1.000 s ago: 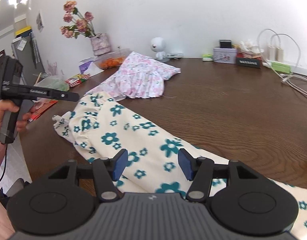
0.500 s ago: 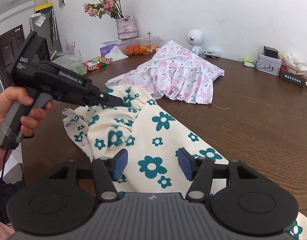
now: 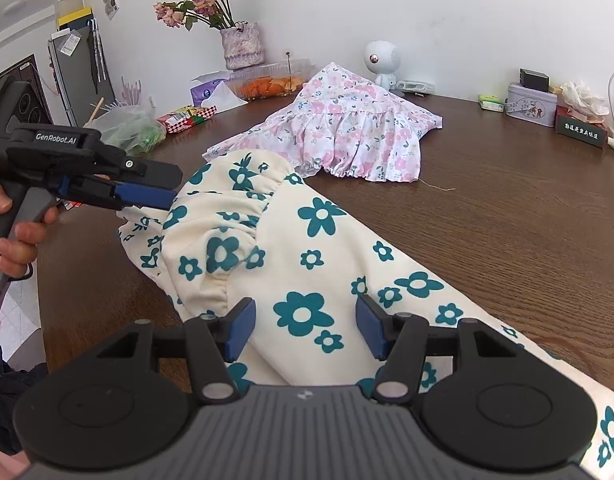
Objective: Fold clothes
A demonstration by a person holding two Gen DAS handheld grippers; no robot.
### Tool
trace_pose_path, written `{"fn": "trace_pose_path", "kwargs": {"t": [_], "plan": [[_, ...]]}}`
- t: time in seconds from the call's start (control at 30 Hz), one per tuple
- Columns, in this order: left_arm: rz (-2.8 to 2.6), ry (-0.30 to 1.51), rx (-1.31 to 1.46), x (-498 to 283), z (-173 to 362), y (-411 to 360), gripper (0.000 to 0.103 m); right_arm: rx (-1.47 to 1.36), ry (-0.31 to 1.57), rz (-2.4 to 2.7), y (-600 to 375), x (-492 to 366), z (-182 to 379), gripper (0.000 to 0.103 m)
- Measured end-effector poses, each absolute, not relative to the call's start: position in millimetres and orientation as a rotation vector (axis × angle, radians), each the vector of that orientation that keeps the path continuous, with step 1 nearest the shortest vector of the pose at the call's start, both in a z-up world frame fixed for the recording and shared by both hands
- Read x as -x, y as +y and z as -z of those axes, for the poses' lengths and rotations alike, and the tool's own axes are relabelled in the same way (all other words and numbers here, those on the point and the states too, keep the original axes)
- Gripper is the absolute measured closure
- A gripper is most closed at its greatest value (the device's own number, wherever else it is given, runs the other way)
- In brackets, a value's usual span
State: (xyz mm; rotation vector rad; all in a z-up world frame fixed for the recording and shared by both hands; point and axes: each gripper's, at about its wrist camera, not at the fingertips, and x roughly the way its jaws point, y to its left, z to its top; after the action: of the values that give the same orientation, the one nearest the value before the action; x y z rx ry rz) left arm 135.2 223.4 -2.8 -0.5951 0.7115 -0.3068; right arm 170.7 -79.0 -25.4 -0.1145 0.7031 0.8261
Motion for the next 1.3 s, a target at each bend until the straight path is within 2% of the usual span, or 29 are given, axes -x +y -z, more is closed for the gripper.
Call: {"fn": "trace_pose_path", "kwargs": {"t": [0.1, 0.23, 0.27, 0.33, 0.37, 0.5, 0.87, 1.0, 1.1, 1.2, 1.3], "plan": [[0.27, 0.739, 0.595, -137, 11, 220, 0.041, 0.125, 0.701, -0.823, -77, -170, 25, 0.045], [0.248, 0.732, 0.658, -148, 22, 223, 0.043, 0.136, 0.696, -0.82, -75, -168, 25, 0.044], [0.263, 0.728, 0.68, -150, 23, 223, 0.054, 0.138, 0.696, -0.819, -75, -168, 25, 0.044], [0.291, 0.719, 0.724, -155, 26, 223, 0.103, 0.141, 0.695, -0.818, -75, -168, 25, 0.044], [0.302, 0.712, 0.736, -155, 25, 223, 0.1, 0.144, 0.694, -0.816, -74, -168, 25, 0.044], [0.287, 0.639, 0.678, -142, 8, 224, 0.101, 0.167, 0.685, -0.814, -73, -165, 26, 0.044], [0.271, 0.601, 0.654, -126, 5, 233, 0.102, 0.185, 0.661, -0.844, -76, -163, 23, 0.04], [0.266, 0.587, 0.646, -120, 4, 236, 0.102, 0.12, 0.587, -0.937, -80, -151, 3, 0.039], [0.268, 0.585, 0.639, -122, 1, 233, 0.102, 0.176, 0.539, -1.032, -61, -137, -10, 0.039], [0.268, 0.592, 0.633, -124, -1, 231, 0.102, 0.318, 0.503, -1.062, -25, -126, -10, 0.044], [0.29, 0.588, 0.619, -123, -4, 227, 0.102, 0.441, 0.479, -1.009, 6, -123, -6, 0.056]]}}
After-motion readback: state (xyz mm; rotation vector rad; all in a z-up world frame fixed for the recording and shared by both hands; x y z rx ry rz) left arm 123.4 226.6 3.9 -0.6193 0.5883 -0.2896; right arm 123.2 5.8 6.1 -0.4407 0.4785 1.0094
